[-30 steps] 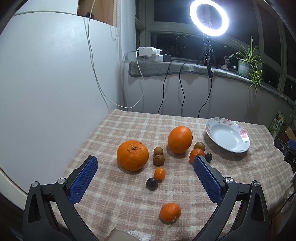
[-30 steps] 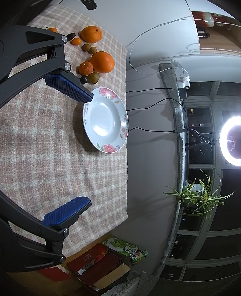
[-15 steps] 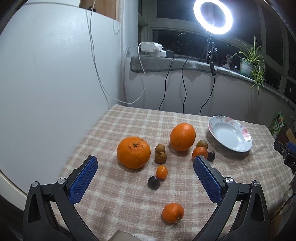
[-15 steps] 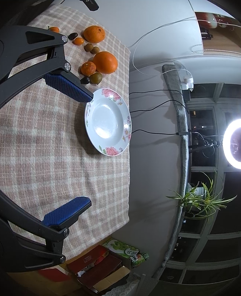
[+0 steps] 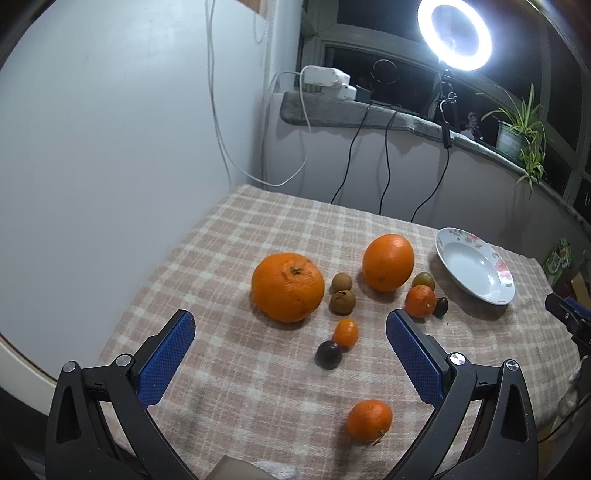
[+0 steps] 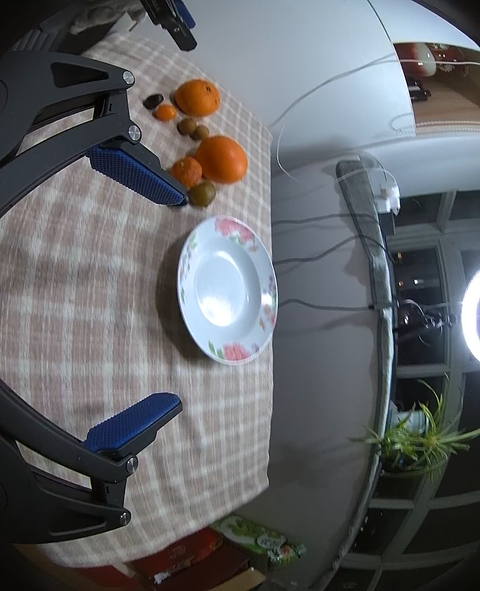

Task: Organize fruits
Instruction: 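Move the right tool toward the big navel orange beside the plate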

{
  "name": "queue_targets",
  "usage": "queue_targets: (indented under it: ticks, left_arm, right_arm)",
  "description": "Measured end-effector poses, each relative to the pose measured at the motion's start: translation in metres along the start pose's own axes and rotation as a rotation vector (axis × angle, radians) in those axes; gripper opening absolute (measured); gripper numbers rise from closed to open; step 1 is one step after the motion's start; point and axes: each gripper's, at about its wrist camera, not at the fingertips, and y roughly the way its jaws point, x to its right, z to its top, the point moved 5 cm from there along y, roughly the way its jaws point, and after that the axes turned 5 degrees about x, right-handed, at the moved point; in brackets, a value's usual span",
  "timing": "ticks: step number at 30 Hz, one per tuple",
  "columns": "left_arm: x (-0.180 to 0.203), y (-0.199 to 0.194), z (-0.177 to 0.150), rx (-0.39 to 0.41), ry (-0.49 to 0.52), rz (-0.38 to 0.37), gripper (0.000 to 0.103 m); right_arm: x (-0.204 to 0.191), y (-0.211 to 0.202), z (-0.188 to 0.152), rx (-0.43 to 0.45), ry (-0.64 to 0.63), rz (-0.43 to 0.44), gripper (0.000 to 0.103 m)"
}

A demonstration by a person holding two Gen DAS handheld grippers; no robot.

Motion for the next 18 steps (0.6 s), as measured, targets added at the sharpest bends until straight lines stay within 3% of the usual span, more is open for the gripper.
queue_targets:
  ticks: [10,18]
  left_arm:
    - [-0.021,0.012,-0.01,-0.058,-0.1,-0.042,0.102]
    - [-0.022,0.023,-0.006,-0.063,-0.1,-0.062,0.102]
  right_arm:
    - [-0.04,0.012,-0.004,-0.057,-0.019,0.163,0.103]
    - [-0.068,0.035,0.006,-0.106,-0.026,0.278,0.103]
